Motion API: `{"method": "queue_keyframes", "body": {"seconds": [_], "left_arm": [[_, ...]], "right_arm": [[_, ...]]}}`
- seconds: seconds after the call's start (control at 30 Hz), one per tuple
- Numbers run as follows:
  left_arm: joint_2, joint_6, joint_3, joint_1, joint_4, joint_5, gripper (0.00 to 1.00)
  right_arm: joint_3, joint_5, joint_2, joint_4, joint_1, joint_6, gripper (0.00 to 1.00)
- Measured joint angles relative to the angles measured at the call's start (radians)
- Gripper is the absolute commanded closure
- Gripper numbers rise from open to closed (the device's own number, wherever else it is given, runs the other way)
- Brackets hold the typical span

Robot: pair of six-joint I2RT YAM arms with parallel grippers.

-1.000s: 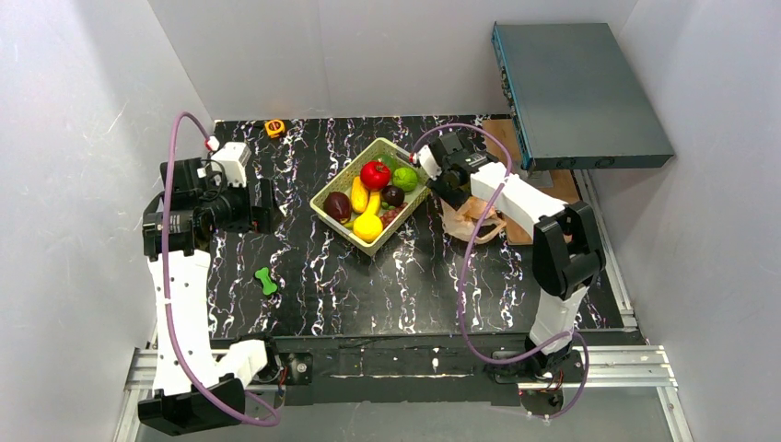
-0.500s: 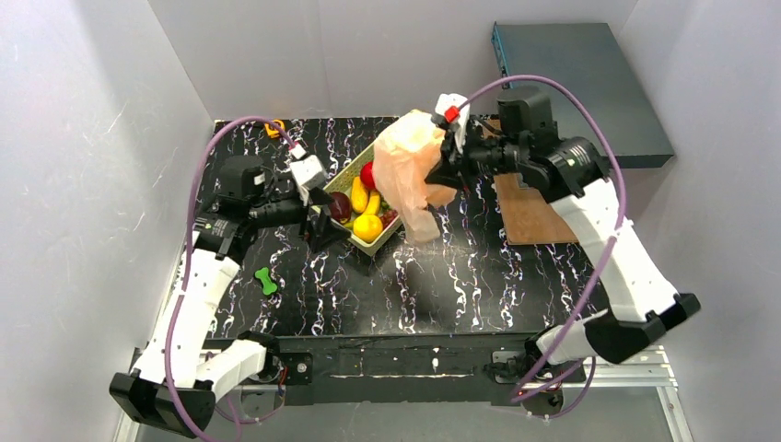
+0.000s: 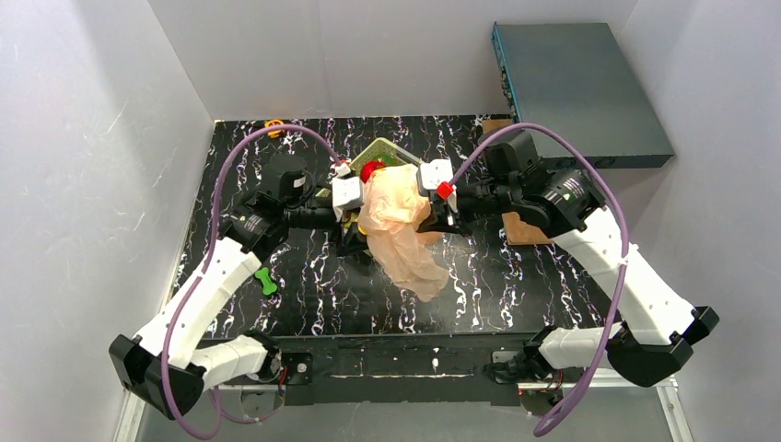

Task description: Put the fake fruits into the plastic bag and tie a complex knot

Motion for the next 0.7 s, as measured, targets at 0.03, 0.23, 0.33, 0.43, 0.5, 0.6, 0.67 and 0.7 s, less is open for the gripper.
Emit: {"method": "queue_keyframes", "body": {"seconds": [0.03, 0.23, 0.33, 0.43, 0.5, 0.6, 0.67, 0.7], "left_arm": [[-0.007, 0.000, -0.003, -0.015, 0.006, 0.001, 0.74], [-0.124, 0.008, -0.058, -0.021, 0.024, -0.039, 1.00], [-0.194, -0.016, -0.083, 0.039, 0.014, -0.051, 1.00], [-0.229, -0.068, -0.094, 0.205, 0.014, -0.055, 1.00], [-0.225, -0.103, -0.097, 0.276, 0.015, -0.057, 1.00], [-0.201, -0.154, -0.097, 0.310, 0.017, -0.053, 1.00], [-0.187, -0.186, -0.097, 0.310, 0.017, -0.044, 1.00], [-0.184, -0.197, -0.097, 0.309, 0.017, -0.041, 1.00]], "right_arm": [[-0.002, 0.012, -0.002, 0.001, 0.000, -0.005, 0.99], [-0.094, 0.098, -0.087, 0.008, -0.032, -0.028, 0.99], [-0.118, 0.128, -0.142, -0.017, -0.126, -0.042, 0.99], [-0.117, 0.137, -0.178, -0.037, -0.258, -0.055, 0.99], [-0.117, 0.135, -0.185, -0.053, -0.301, -0.061, 0.99], [-0.117, 0.114, -0.179, -0.063, -0.312, -0.054, 0.99], [-0.113, 0.097, -0.169, -0.063, -0.312, -0.037, 0.99], [-0.107, 0.092, -0.160, -0.062, -0.312, -0.026, 0.99]]}}
